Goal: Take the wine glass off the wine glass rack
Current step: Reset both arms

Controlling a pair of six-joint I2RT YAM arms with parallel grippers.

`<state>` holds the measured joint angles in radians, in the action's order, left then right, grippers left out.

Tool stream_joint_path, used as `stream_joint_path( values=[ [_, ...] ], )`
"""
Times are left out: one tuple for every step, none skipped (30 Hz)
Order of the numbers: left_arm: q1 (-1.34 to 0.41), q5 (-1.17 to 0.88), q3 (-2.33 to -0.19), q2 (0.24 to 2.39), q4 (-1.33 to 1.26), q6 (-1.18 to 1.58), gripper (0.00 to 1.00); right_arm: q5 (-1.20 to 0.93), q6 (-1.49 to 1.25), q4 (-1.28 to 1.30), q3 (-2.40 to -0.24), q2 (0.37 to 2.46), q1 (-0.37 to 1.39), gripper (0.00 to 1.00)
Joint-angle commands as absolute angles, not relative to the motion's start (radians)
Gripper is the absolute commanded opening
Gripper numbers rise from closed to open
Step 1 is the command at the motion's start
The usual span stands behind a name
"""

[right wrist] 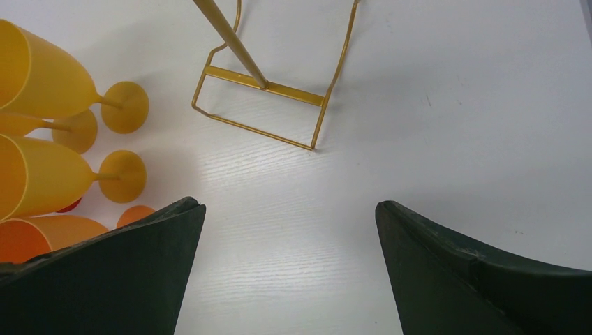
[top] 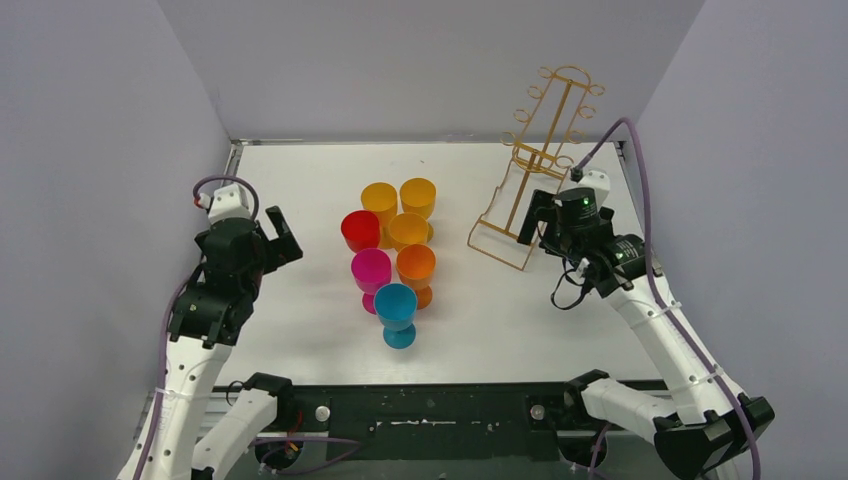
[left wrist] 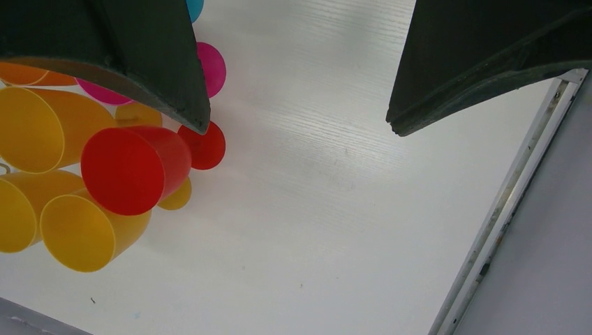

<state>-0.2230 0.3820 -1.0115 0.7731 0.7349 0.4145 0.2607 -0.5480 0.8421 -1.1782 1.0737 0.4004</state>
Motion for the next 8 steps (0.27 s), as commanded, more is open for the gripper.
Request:
stream_joint_path(
  values=[
    [-0.226, 0.407, -1.009, 0.763, 0.719, 0.439, 0.97, 0.255, -0.562, 0.802, -1.157, 1.019, 0.398, 1.00],
    [-0.227, 0.415, -1.004, 0.764, 0.712, 0.443, 0.97, 0.251, -0.562, 0.794, -1.151, 1.009, 0.398, 1.00],
    [-0.228, 0.427, -0.998, 0.766, 0.707, 0.445, 0.97, 0.248, -0.563, 0.785, -1.147, 0.999, 0.398, 1.00],
    [-0.230, 0.434, -0.991, 0.768, 0.703, 0.447, 0.97, 0.246, -0.562, 0.778, -1.142, 0.990, 0.399, 1.00],
    [-0.230, 0.439, -0.990, 0.775, 0.701, 0.446, 0.97, 0.241, -0.561, 0.773, -1.139, 0.985, 0.398, 1.00],
    [-0.231, 0.435, -0.991, 0.783, 0.703, 0.442, 0.97, 0.238, -0.561, 0.770, -1.138, 0.979, 0.398, 1.00],
    [-0.231, 0.428, -0.997, 0.795, 0.712, 0.438, 0.97, 0.235, -0.560, 0.769, -1.139, 0.974, 0.399, 1.00],
    [-0.231, 0.422, -1.006, 0.805, 0.721, 0.442, 0.97, 0.235, -0.559, 0.767, -1.141, 0.971, 0.399, 1.00]
  ],
)
